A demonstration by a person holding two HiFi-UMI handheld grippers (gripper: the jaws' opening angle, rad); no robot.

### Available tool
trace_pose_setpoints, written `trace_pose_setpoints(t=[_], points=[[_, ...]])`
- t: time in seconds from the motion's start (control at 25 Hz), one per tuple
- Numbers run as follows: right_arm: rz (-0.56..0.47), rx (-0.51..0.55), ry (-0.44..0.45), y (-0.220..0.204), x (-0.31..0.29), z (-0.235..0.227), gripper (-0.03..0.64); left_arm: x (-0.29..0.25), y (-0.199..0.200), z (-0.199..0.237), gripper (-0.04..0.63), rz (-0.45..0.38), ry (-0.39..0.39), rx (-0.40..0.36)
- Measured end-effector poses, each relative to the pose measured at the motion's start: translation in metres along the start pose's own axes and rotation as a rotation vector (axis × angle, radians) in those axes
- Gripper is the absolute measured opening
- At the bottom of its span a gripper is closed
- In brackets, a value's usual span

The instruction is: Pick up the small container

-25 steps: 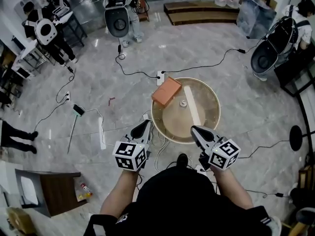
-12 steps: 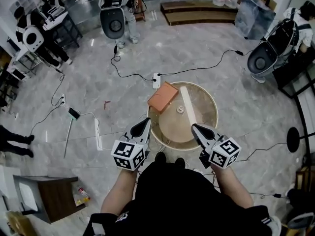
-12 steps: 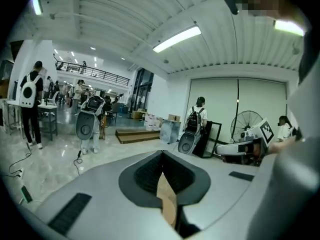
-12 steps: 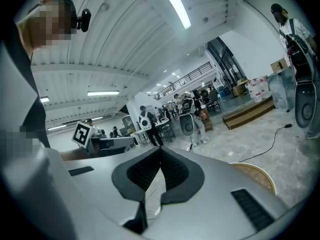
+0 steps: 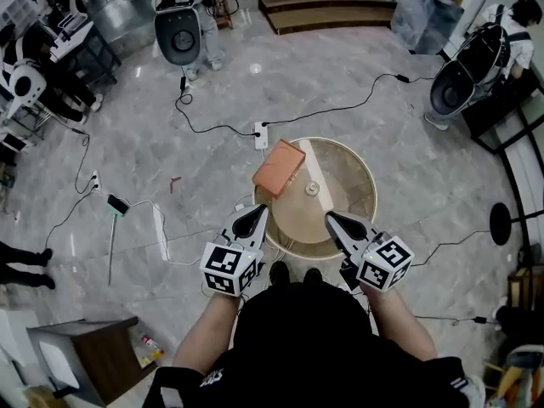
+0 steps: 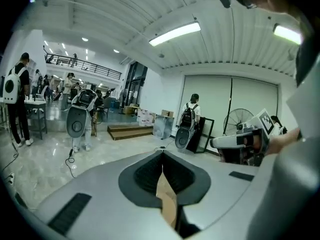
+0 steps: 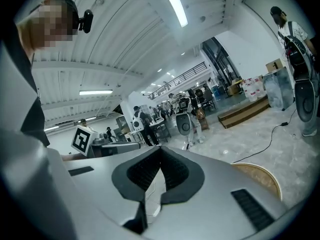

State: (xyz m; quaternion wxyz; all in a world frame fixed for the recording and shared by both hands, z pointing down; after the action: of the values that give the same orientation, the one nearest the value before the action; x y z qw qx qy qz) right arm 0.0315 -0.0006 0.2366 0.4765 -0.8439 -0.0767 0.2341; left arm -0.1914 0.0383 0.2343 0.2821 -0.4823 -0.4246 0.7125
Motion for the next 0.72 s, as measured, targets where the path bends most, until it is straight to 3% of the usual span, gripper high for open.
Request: trace_pose_setpoints(t=[0.36,0.72], points=[[0.037,-0.068,-0.036,-0.012,-0.027,-0.026,0.014,-0.044,-0.003,0.030,0.017,0.036,-0.033,0.013],[0.101,-0.092,-0.045,-0.028,-0.037,-0.098,0.015,-0.120,-0.025,0.022,0.018,0.159,-0.048,0.032]])
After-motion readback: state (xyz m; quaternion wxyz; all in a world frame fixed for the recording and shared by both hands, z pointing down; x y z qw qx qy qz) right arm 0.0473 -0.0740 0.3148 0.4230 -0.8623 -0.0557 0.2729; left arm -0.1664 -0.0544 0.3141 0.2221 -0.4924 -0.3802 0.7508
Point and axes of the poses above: the fingertips, and each gripper's own axes: x backward along the fingers, z to its left, y out of its top, the point moved 7 cm from there along x, backward along the fingers, and after that the axes turned 7 degrees about z, right-handed, at the moved point
